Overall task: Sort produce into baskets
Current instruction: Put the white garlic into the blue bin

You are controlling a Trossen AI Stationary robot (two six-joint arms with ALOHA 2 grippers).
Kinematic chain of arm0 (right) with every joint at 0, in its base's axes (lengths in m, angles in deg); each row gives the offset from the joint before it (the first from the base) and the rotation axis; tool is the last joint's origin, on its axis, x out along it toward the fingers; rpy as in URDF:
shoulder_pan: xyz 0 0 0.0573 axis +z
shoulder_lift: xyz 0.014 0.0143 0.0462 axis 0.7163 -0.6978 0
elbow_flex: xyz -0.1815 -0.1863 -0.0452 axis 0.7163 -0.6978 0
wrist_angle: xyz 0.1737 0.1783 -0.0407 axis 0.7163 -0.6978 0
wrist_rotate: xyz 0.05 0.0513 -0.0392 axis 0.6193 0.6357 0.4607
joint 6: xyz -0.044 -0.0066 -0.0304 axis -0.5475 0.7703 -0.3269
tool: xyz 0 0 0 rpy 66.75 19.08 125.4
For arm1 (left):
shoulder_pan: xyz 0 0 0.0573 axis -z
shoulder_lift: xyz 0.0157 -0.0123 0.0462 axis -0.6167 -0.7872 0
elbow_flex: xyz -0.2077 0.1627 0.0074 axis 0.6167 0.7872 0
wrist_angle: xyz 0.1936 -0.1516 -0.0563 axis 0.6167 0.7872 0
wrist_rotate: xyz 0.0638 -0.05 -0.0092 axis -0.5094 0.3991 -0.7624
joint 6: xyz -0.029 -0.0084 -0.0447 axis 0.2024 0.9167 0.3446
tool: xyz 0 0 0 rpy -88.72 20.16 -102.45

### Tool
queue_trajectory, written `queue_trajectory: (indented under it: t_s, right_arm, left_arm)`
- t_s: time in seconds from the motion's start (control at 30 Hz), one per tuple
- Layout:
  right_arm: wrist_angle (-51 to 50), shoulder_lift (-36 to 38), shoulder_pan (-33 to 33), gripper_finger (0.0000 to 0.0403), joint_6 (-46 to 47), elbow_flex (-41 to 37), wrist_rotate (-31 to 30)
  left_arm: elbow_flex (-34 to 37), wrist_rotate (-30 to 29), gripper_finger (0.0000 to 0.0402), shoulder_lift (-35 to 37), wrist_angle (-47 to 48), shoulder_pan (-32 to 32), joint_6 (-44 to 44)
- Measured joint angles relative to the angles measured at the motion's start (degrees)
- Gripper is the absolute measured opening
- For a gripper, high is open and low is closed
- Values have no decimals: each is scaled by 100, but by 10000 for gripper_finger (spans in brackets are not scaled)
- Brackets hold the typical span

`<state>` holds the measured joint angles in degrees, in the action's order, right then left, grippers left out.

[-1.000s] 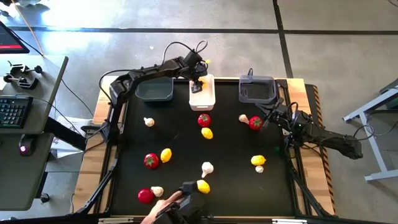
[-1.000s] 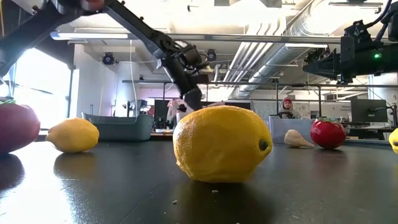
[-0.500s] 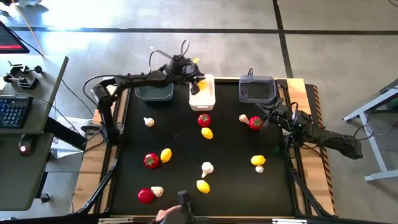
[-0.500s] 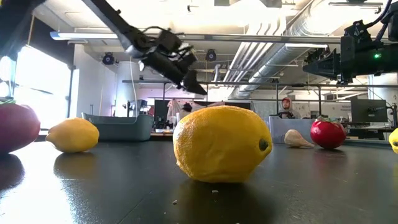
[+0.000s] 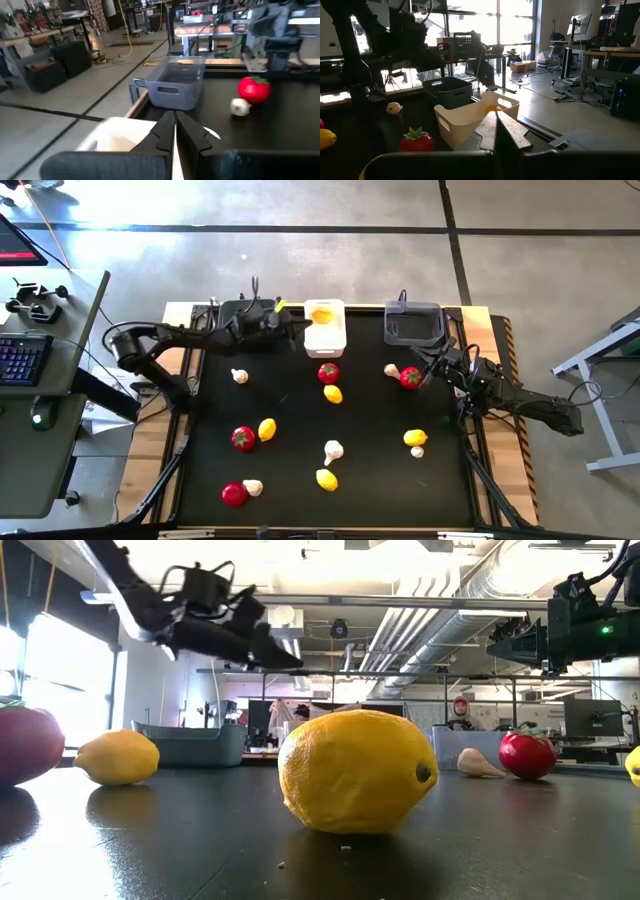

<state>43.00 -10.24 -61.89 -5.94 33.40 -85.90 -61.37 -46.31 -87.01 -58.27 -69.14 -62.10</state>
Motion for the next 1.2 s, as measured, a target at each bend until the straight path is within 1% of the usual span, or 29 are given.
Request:
queue_trajectory:
  t_s: [0.1,0.27,0.43,0.57,0.7,0.87,0.9,1.03,1.13,1.2]
  right_arm:
    - [3,0,0,0,1,0,-27]
    - [4,0,0,0,1,0,-29]
    - [9,0,0,0,0,0,-30]
    - [186,0,0,0,0,0,-31]
    - [467,0,0,0,-29,0,-27]
    - [515,-4,-2,0,279,0,-13]
    - [552,-4,0,0,273,0,45]
    - [778,-112,4,0,283,0,614]
    - [964,-354,7,2,303,0,918]
    - [1047,-575,24,11,360,9,1032]
  left_arm:
    - [427,-1,3,109,-392,92,123]
    - [1082,-5,3,146,-1321,189,185]
    - [1591,-5,3,146,-2340,187,408]
    - [1899,-5,3,147,-2891,185,484]
    - [2063,-6,3,146,-3044,185,600]
    - [2148,-7,3,146,-3073,185,603]
    - [2146,-6,3,146,-3073,185,605]
    - [2144,-6,3,146,-3073,185,605]
    - [2139,-7,3,146,-3073,185,598]
    - [2139,-7,3,146,-3073,185,594]
